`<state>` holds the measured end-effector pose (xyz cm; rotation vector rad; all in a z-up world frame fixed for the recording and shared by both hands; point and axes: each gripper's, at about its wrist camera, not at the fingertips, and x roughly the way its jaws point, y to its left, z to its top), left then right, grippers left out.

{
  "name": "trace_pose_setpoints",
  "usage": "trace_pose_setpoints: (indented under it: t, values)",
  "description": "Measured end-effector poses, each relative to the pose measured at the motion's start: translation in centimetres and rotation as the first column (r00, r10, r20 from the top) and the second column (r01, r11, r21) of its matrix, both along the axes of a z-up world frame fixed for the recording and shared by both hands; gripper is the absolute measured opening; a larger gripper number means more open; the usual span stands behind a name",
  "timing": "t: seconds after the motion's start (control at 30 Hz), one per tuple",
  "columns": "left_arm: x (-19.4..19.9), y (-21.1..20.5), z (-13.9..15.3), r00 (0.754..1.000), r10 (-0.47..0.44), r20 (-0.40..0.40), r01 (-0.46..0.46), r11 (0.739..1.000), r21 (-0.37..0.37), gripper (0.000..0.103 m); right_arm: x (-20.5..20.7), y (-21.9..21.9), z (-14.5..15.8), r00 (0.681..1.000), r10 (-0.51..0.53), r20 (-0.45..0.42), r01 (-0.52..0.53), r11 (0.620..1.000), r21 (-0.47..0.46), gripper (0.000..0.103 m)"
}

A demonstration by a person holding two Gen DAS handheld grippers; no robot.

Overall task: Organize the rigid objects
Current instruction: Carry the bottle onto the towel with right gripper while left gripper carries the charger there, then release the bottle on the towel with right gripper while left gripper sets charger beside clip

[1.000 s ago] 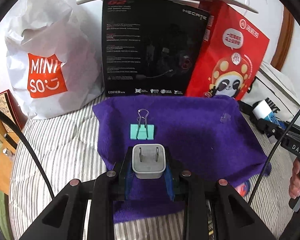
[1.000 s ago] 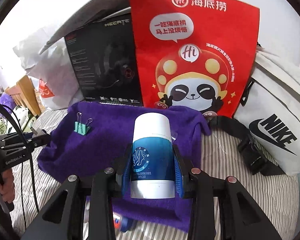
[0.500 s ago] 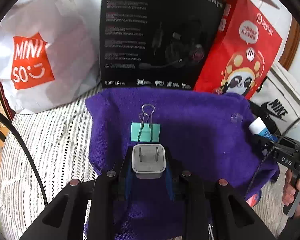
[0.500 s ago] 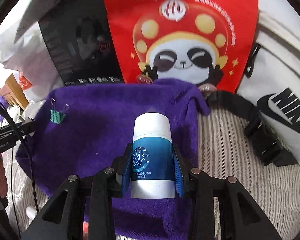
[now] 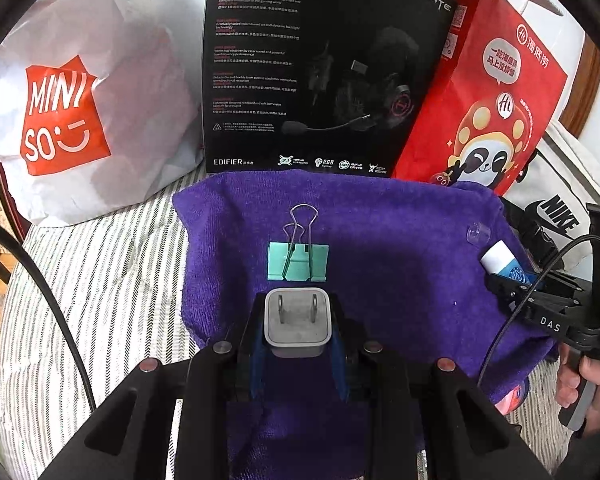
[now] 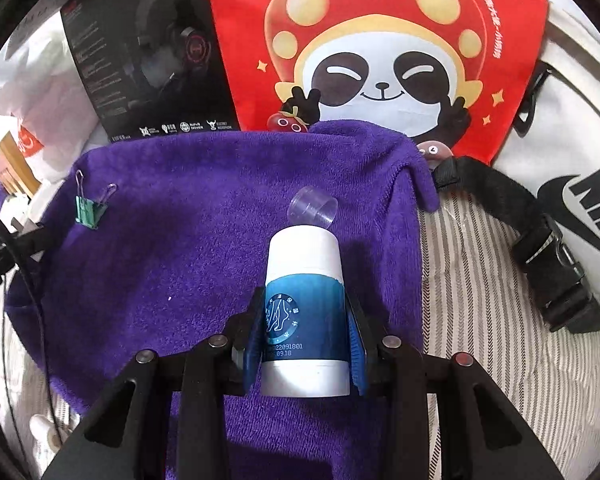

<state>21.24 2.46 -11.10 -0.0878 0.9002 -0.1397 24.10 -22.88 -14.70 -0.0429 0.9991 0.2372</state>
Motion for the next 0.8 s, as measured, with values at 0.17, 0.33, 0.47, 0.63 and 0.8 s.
trace_pose_setpoints:
  t: [0.17,0.33,0.47,0.63,0.8]
  values:
    - [0.2,0.0,-0.3,1.000,0.000,-0.004,0.000,1.000,0.000,0.026,0.0,0.4,-0.2,1.000,0.009,0.009,-0.009,1.000,-0.011,0.037]
    - [0.4,0.0,-0.5,1.000,0.001,-0.005,-0.001,1.000,-0.005,0.026,-0.3,0.6,-0.3,0.999,0.024,0.025,-0.023,0.999,-0.023,0.037]
    - [0.6,0.1,-0.9,1.000,0.000,-0.013,0.000,1.000,-0.004,0.026,-0.5,0.7,-0.4,0.999,0.038,0.022,-0.038,0.999,-0.017,0.043]
    - [1.0,0.3,-1.2,1.000,-0.001,-0.016,0.000,1.000,-0.020,0.026,-0.9,1.0,-0.4,0.998,0.059,0.026,-0.058,0.998,-0.026,0.048]
    - [1.5,-0.1,-1.6,1.000,-0.002,-0.021,0.002,1.000,-0.003,0.026,-1.2,0.1,0.3,0.999,0.040,0.030,-0.040,0.999,0.008,0.049]
